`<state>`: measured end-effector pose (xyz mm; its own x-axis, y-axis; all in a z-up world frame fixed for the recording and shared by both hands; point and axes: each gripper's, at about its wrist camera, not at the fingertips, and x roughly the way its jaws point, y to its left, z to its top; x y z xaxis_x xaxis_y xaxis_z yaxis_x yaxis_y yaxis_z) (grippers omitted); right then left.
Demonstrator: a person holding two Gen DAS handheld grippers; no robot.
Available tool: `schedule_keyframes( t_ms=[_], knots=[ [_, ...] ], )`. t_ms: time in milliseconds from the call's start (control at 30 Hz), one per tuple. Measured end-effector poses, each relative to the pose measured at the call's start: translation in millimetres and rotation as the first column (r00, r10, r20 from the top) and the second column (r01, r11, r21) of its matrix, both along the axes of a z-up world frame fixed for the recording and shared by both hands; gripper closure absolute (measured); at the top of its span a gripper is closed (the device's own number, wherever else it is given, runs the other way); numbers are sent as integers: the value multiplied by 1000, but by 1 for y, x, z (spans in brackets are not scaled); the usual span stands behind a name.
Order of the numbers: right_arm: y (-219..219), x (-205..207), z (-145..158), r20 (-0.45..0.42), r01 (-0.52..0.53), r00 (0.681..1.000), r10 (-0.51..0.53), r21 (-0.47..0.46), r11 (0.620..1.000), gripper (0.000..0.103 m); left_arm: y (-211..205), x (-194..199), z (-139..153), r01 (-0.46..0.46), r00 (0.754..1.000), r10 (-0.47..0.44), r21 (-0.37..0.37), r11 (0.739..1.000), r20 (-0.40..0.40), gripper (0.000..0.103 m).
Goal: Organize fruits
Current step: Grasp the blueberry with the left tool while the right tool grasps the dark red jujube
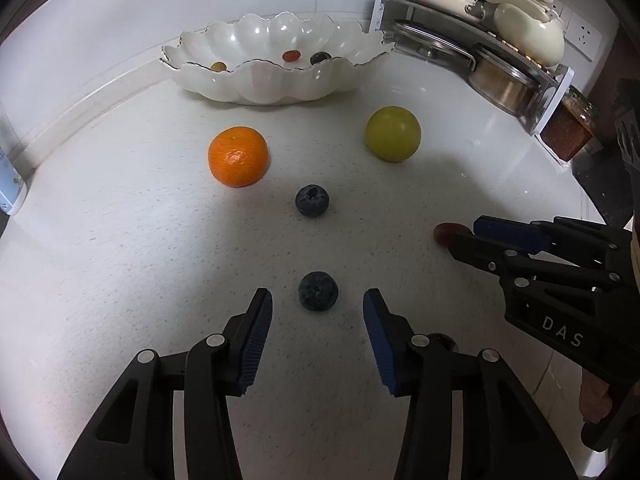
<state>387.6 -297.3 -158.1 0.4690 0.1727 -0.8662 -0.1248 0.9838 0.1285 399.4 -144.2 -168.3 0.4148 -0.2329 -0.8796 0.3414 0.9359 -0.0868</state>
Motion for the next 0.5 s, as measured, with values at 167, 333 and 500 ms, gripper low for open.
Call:
schedule_keyframes(
  t_ms=[167, 333, 500],
  knots=[
    [-1, 2, -1, 4, -9, 1000, 9, 4, 1000, 75, -3, 2, -4, 6, 1000, -6, 0, 1000, -13, 62],
    [0, 5, -2, 17, -24, 1000, 24, -1, 1000, 75, -4, 4, -8, 1, 1000, -1, 2, 1000, -23, 65],
    [0, 6, -4, 16, -23, 1000, 23, -7, 1000, 75, -4, 6, -9, -3, 1000, 3, 7, 1000, -21, 67]
  ],
)
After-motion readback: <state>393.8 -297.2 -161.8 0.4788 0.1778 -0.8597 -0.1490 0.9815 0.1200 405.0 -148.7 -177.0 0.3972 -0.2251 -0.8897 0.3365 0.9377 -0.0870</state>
